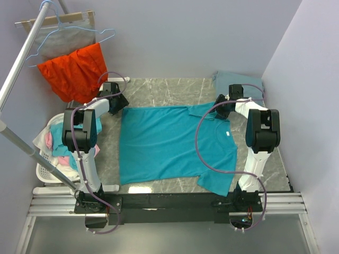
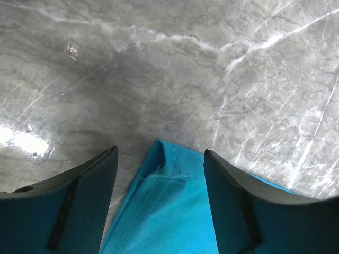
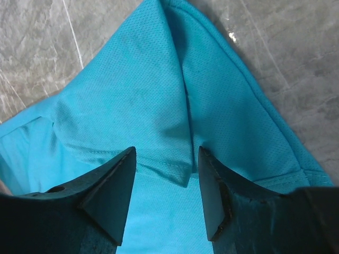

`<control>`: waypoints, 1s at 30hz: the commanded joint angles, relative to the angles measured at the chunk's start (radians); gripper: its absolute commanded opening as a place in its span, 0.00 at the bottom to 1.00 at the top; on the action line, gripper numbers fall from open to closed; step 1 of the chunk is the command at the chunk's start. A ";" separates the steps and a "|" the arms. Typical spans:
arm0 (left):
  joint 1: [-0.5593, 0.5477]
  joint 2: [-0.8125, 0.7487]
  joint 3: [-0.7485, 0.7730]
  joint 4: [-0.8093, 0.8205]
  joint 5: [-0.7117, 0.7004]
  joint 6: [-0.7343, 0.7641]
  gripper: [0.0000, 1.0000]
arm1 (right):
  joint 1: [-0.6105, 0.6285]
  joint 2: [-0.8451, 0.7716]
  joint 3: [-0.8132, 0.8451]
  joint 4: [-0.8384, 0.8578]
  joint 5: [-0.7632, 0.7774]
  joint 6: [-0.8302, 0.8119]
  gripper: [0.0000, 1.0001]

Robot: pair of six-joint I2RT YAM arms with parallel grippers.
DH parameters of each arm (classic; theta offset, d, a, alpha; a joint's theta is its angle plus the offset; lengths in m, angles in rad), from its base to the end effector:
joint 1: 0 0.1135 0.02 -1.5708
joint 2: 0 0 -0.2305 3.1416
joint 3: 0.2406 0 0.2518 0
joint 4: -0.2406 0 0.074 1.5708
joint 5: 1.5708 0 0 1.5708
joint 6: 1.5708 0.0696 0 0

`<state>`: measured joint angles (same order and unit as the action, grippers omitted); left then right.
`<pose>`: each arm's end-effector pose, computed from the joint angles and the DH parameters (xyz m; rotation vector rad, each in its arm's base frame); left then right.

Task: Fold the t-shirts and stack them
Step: Grap the side of the flattened tshirt furthest away from the robot with both arms

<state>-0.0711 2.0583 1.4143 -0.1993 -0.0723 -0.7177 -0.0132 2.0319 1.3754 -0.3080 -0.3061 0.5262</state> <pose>0.4541 -0.0273 0.1112 -0.8035 2.2930 -0.2743 0.4331 0.0153 0.1028 0.5653 2.5103 0.5874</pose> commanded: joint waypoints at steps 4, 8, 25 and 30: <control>0.002 -0.020 0.011 0.032 0.051 0.003 0.70 | 0.038 0.014 0.033 0.000 -0.034 -0.015 0.53; 0.001 -0.018 0.017 0.031 0.062 0.003 0.70 | 0.042 0.028 0.042 -0.006 -0.037 -0.015 0.49; 0.001 -0.018 0.015 0.028 0.065 0.014 0.69 | 0.045 -0.079 -0.035 -0.017 0.062 -0.037 0.50; -0.001 -0.020 0.015 0.028 0.065 0.012 0.69 | 0.055 -0.088 -0.045 -0.031 0.096 -0.038 0.50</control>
<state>-0.0715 2.0583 1.4143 -0.1989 -0.0219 -0.7177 0.0303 2.0052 1.3479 -0.3260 -0.2630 0.5030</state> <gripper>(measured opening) 0.687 0.501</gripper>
